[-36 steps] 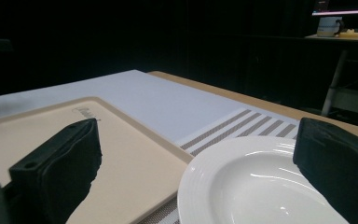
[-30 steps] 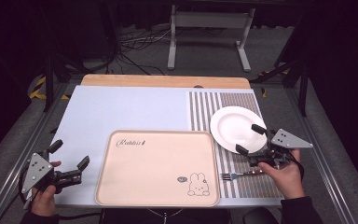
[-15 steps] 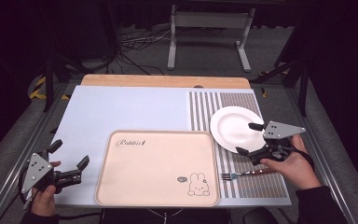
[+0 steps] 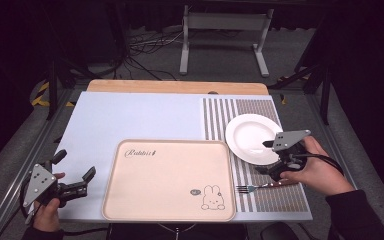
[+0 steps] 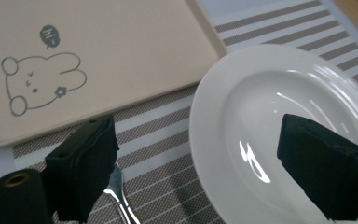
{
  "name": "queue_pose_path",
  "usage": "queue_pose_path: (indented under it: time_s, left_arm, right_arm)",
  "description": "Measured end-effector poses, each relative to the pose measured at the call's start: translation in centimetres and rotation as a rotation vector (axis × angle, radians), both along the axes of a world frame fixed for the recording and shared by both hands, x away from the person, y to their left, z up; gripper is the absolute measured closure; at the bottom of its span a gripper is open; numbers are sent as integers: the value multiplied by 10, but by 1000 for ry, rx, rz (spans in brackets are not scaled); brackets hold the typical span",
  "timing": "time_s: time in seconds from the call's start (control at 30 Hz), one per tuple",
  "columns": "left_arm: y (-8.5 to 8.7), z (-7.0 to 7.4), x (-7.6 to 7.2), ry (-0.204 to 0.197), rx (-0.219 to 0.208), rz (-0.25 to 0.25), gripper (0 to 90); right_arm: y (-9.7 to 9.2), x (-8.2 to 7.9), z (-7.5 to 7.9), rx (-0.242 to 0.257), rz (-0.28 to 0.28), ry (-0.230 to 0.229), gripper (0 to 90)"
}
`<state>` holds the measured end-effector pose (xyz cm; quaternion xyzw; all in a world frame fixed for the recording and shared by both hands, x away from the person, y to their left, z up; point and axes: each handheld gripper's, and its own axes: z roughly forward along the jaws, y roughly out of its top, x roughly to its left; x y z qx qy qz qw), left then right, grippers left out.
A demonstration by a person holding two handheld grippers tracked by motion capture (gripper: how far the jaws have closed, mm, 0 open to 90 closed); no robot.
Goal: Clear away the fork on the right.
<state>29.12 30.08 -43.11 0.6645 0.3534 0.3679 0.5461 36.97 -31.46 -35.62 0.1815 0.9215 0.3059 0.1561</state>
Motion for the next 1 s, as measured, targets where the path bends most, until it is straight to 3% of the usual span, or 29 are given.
queue_pose_path:
  time_s: [0.03,0.13,0.3,0.43,1.0]
  left_arm:
    - [0,0,0,0,0,0,0]
    - [0,0,0,-2,1,-1,0]
    - [0,0,0,-2,0,-1,0]
    - [0,0,0,0,2,0,0]
    - [0,0,0,1,3,-2,0]
  right_arm:
    - [0,0,0,0,0,0,140]
    - [3,2,-3,-76,11,24,135]
    - [5,4,-6,-138,36,58,132]
    - [5,6,-9,-170,70,86,149]
    - [3,4,-21,-283,101,168,152]
